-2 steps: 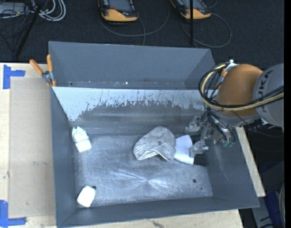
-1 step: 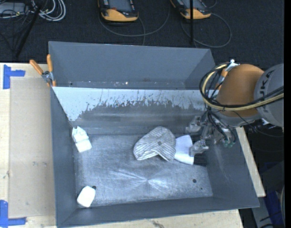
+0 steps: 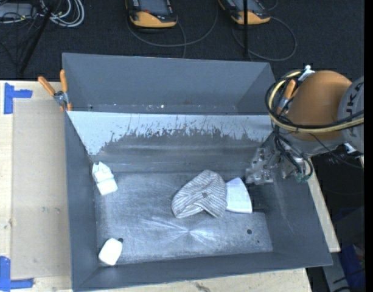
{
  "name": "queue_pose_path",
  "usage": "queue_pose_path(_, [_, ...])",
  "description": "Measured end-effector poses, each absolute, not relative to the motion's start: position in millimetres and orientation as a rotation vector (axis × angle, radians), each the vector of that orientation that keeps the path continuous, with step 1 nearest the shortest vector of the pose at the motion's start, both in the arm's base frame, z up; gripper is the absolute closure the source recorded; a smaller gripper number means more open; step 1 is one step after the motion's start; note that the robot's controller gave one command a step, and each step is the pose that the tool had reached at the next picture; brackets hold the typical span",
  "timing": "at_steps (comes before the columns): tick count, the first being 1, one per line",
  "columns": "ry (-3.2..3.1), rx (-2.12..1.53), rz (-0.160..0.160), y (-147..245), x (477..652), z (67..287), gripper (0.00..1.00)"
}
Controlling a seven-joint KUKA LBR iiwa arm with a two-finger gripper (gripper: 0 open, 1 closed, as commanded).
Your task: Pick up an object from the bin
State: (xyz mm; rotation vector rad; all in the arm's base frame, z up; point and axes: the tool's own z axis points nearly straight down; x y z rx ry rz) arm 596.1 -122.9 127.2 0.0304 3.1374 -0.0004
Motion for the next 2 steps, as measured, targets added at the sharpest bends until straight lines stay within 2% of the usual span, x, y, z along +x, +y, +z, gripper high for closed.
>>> queue_pose_path(1, [3.140,0.033,0.000,-124.1,596.9,140.3,1.00])
queue_pose_path(2, [3.139,0.130,0.001,-77.6,561.2,215.6,0.00])
